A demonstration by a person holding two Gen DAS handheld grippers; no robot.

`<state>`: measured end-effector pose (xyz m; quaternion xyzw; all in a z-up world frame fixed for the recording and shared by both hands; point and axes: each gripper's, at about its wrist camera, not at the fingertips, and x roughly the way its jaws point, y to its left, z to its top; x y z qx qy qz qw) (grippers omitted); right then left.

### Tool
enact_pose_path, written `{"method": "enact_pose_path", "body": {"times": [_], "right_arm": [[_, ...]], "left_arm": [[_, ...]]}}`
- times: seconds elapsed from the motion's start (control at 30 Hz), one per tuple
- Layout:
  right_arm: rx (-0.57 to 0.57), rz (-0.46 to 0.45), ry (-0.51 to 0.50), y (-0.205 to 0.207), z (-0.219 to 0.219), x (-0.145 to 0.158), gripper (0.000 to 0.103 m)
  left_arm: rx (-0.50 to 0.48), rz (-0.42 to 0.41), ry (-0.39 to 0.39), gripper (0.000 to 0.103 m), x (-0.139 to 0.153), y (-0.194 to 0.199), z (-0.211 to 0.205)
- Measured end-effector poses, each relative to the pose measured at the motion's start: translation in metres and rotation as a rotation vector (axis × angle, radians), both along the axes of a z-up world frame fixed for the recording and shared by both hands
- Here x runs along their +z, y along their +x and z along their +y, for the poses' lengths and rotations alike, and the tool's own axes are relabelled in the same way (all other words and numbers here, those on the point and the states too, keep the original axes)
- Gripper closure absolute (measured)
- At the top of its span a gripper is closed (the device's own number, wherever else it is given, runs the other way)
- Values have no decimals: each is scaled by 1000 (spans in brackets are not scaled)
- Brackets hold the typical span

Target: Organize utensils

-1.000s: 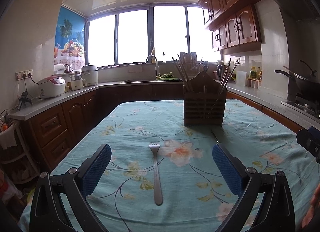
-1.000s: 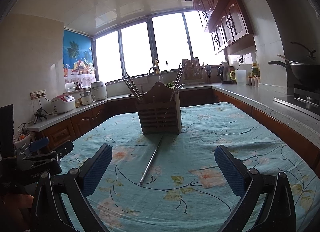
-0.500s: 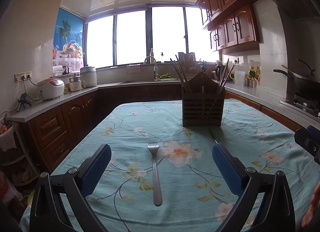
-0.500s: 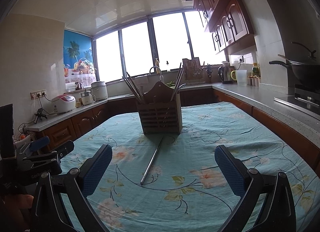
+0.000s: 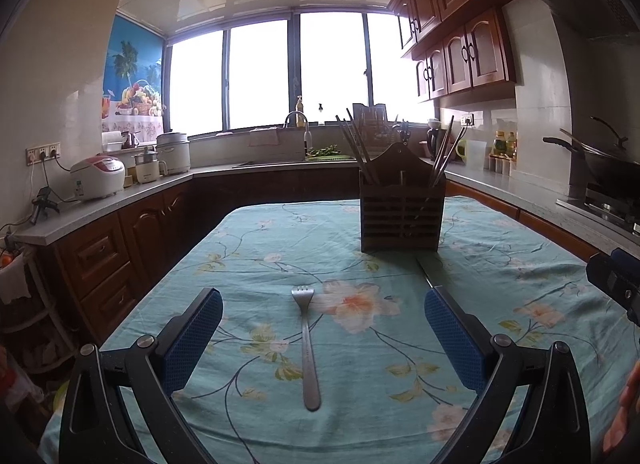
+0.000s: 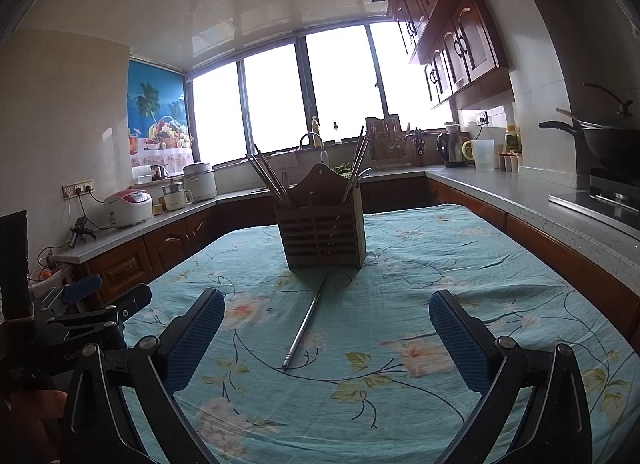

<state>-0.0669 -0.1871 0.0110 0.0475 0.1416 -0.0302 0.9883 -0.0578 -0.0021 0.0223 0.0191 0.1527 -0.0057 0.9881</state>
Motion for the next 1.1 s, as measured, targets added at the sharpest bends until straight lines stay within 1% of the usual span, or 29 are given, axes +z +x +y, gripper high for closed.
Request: {"method": "enact_pose_path", "body": {"times": [0.67, 1.1], "right_arm": [[0, 12, 15, 2, -2, -1, 0], [7, 39, 27, 11, -4, 3, 0]], "left_arm": [[-3, 14, -6, 1, 0, 2, -4], [-12, 17, -18, 1, 6, 5, -8]]}}
